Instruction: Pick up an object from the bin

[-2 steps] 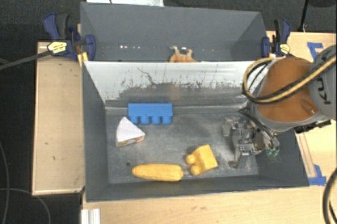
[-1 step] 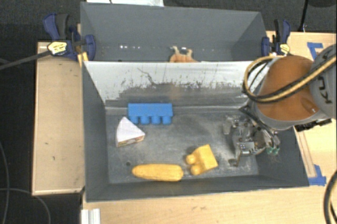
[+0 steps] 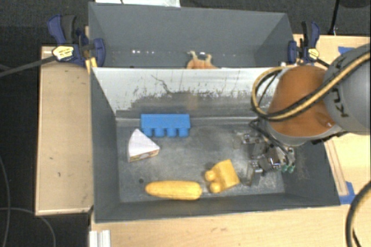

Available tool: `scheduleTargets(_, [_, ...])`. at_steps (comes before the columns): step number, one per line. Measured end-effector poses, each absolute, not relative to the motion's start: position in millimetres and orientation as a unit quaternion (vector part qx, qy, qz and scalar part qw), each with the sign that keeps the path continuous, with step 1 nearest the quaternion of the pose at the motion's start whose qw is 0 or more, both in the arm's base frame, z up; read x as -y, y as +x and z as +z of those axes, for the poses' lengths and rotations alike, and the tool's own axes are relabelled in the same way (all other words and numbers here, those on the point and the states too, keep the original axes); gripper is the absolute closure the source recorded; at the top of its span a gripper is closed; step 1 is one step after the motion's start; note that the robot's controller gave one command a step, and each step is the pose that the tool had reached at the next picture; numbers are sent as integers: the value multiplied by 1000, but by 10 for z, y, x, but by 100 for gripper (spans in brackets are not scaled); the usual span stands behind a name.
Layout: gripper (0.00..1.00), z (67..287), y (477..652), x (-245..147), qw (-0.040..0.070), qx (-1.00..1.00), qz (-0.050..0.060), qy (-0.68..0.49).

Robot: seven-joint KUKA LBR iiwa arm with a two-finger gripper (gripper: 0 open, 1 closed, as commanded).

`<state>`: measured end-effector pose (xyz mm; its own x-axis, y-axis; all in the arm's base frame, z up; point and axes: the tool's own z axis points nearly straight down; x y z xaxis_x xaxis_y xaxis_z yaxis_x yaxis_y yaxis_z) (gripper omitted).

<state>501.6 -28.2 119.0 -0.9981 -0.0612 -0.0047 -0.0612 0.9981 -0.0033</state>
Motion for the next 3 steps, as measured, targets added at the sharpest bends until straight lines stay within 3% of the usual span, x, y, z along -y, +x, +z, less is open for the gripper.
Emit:
scheduleTargets(1, [0,986,5108,-16,2,-1000,2,-25])
scheduleTargets(2, [0,861,5016,-67,0,-999,0,45])
scheduleTargets(3, [0,775,4919,-124,0,-995,0,-96])
